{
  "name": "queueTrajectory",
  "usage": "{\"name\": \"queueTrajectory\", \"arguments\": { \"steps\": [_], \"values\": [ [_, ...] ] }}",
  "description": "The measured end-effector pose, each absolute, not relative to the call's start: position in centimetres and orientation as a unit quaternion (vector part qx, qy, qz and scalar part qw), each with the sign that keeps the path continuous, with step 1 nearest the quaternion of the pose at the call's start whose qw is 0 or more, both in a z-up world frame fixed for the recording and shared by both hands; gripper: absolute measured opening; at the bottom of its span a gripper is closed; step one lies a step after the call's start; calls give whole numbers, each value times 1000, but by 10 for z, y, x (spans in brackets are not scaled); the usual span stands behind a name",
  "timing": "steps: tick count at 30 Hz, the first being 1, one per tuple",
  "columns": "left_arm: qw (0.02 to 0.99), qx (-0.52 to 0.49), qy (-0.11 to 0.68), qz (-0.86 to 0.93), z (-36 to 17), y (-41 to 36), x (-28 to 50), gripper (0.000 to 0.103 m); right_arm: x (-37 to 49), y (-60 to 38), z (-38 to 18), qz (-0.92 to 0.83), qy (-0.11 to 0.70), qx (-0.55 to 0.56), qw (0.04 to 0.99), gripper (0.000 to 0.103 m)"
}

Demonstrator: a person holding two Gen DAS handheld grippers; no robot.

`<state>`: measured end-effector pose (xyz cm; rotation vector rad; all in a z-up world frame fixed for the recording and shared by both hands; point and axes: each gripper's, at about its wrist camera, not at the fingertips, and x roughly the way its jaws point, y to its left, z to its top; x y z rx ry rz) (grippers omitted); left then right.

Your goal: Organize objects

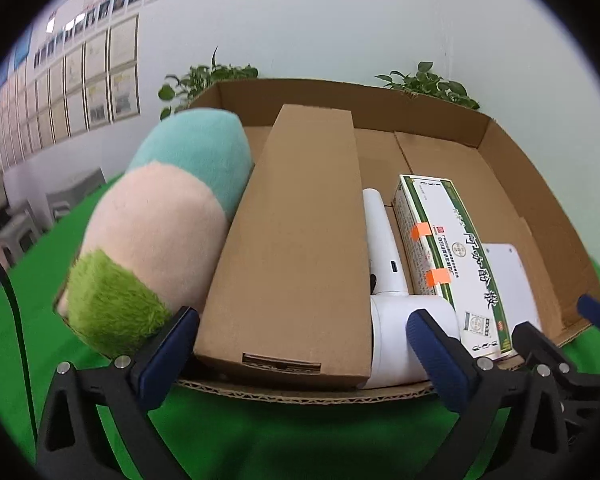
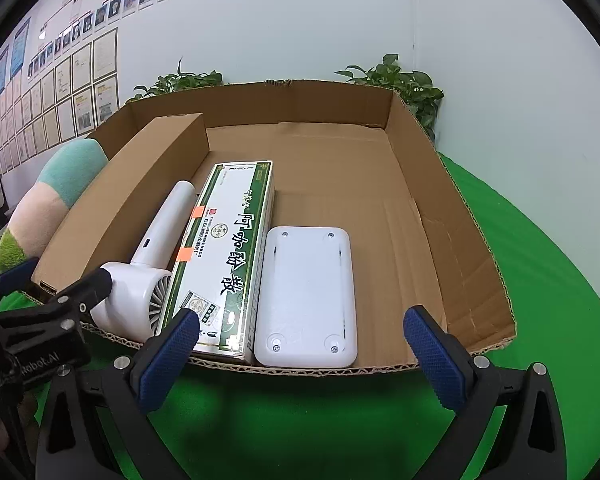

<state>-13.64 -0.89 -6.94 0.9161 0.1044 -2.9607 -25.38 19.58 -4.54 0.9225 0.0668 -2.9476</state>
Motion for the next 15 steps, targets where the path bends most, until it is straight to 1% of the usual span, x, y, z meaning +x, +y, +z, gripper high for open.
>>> {"name": "queueTrajectory", "arguments": {
  "steps": [15],
  "values": [
    [24,294,22,-955,-69,-4,-137,103,-253,196,-45,-954,20,298,27,103]
  ]
}}
